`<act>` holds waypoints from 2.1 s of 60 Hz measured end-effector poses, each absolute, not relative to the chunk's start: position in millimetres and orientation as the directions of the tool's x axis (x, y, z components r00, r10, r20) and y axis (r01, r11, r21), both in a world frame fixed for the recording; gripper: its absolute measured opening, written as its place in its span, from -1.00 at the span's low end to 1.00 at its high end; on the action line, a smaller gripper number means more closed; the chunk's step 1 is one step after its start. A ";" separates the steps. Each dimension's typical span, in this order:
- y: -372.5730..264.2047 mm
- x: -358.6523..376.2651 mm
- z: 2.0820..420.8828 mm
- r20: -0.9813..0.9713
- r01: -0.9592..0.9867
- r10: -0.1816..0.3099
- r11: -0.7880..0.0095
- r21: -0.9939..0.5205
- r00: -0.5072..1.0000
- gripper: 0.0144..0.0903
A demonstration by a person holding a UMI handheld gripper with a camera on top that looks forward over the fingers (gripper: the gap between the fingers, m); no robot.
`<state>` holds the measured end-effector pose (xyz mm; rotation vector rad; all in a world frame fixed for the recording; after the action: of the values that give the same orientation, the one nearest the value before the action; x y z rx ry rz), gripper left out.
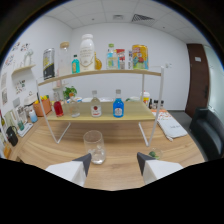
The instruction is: Make me a cup of Mojito.
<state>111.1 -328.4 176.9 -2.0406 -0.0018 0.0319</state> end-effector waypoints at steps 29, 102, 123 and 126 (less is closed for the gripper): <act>-293.8 31.5 203.5 -0.026 0.004 0.063 -0.433 -0.901 0.998 0.89; -159.6 66.2 217.4 -0.038 -0.040 -0.013 -0.430 -0.902 0.999 -0.47; -232.2 144.3 175.6 0.064 -0.009 -0.134 -0.484 -0.875 0.989 -0.48; -234.8 150.0 168.8 0.126 0.045 -0.129 -0.501 -0.864 0.984 -0.48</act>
<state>150.0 -234.8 168.8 -2.0860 0.0589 -0.2111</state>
